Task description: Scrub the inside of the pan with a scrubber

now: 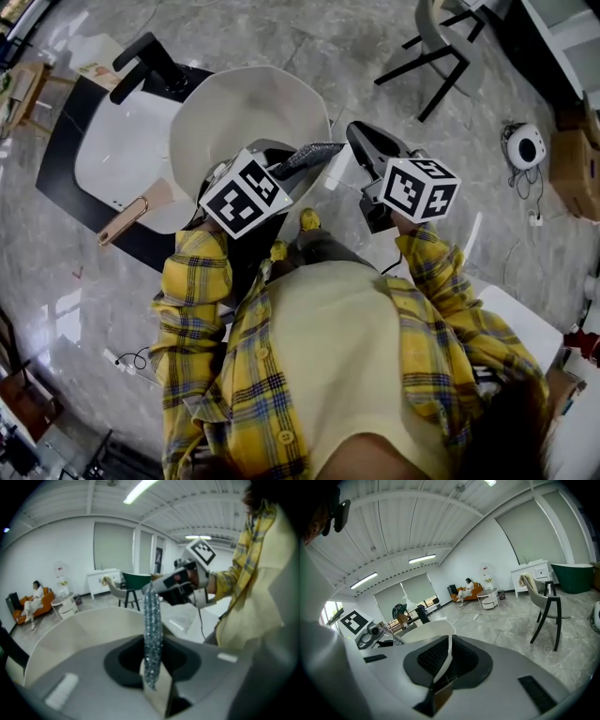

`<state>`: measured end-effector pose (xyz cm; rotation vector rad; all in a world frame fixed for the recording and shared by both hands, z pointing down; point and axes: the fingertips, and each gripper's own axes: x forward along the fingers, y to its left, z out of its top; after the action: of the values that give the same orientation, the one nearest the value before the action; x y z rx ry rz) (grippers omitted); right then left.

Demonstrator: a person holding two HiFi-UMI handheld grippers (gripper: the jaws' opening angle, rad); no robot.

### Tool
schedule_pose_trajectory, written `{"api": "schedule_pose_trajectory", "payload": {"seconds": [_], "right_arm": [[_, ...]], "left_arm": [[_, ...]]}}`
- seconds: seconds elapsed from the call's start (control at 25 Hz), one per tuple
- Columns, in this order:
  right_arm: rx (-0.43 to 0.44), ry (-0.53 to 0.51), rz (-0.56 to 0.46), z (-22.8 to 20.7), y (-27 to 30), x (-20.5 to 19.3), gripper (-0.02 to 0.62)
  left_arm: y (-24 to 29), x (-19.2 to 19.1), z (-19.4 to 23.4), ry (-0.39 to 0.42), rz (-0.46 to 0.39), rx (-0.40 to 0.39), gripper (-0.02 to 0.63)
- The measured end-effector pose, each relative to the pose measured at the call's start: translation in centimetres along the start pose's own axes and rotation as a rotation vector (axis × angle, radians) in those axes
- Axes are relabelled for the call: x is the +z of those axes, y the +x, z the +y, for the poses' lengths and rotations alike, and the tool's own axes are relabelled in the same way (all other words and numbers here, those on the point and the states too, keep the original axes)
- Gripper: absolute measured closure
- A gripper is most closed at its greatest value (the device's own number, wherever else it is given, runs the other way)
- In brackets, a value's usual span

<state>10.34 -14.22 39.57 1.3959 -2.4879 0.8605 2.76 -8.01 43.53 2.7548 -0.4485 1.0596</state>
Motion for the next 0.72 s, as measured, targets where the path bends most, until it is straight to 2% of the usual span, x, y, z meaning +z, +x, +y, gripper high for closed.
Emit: {"api": "schedule_pose_trajectory", "payload": {"seconds": [0.28,0.72], "right_arm": [[0.021,-0.020,0.031,0.6,0.6,-0.6,0.578],[0.044,-0.095,0.151,0.5,3.7,-1.9,0.578]], "left_arm": [[-1.1,-1.0,-1.1,0.032,0.029,-0.045,0.520],[-2.8,-2.3,-2.6,0.090,0.049,-0.089,0.520]]}}
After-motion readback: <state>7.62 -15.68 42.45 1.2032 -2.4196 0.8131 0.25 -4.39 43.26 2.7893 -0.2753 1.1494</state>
